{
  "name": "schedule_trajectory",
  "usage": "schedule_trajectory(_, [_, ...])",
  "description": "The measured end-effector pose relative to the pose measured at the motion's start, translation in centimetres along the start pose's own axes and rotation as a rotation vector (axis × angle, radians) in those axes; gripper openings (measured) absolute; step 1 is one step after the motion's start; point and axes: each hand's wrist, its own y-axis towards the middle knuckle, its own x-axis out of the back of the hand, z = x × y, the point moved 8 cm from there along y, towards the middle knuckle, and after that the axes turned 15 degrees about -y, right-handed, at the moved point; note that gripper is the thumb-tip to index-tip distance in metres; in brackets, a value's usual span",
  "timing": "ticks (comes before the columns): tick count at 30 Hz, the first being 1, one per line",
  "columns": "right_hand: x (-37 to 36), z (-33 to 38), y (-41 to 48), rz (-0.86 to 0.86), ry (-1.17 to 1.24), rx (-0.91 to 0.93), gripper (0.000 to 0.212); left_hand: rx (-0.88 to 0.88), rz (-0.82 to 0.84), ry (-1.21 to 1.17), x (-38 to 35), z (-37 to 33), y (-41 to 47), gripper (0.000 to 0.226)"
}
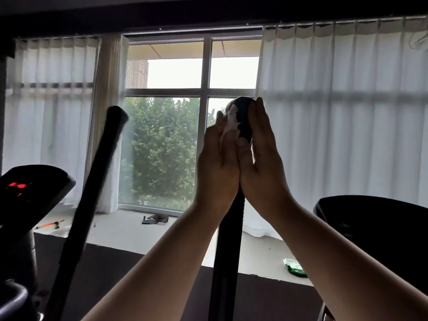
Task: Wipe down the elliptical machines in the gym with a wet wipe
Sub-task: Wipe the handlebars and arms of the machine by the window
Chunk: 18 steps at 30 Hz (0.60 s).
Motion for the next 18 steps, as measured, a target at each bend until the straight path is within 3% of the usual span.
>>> schedule_trajectory(5, [-0.5,0.0,-0.3,0.035,0.030,-0.015,0.053,-0.024,0.022,-0.067,0.7,0.8,-2.6,0.040])
schedule_trajectory(11, [-0.4,0.0,0.5,0.001,-0.039,0.011,0.048,-0.003,0.029,-0.043,-0.2,0.6,1.0,0.036])
schedule_trajectory(18, [-1.1,0.1,-0.4,0.002,0.019,0.021,0.053,0.006,0.061,-0.098,1.0,1.9,-2.9,0.044])
